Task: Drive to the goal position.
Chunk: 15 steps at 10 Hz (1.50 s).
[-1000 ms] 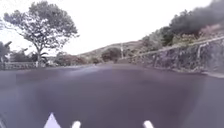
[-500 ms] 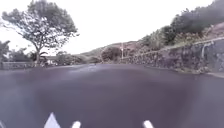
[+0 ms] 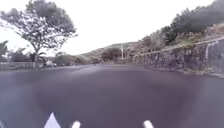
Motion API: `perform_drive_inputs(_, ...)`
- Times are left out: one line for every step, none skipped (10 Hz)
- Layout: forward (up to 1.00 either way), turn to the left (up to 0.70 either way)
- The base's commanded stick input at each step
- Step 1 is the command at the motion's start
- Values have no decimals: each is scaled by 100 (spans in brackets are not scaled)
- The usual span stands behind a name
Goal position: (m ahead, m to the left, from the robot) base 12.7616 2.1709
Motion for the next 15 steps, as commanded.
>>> perform_drive_inputs(70,0)
perform_drive_inputs(70,0)
perform_drive_inputs(70,0)
perform_drive_inputs(70,0)
perform_drive_inputs(70,0)
perform_drive_inputs(70,0)
perform_drive_inputs(70,0)
perform_drive_inputs(70,0)
perform_drive_inputs(70,0)
perform_drive_inputs(70,0)
perform_drive_inputs(70,0)
perform_drive_inputs(70,0)
perform_drive_inputs(70,0)
perform_drive_inputs(70,0)
perform_drive_inputs(70,0)
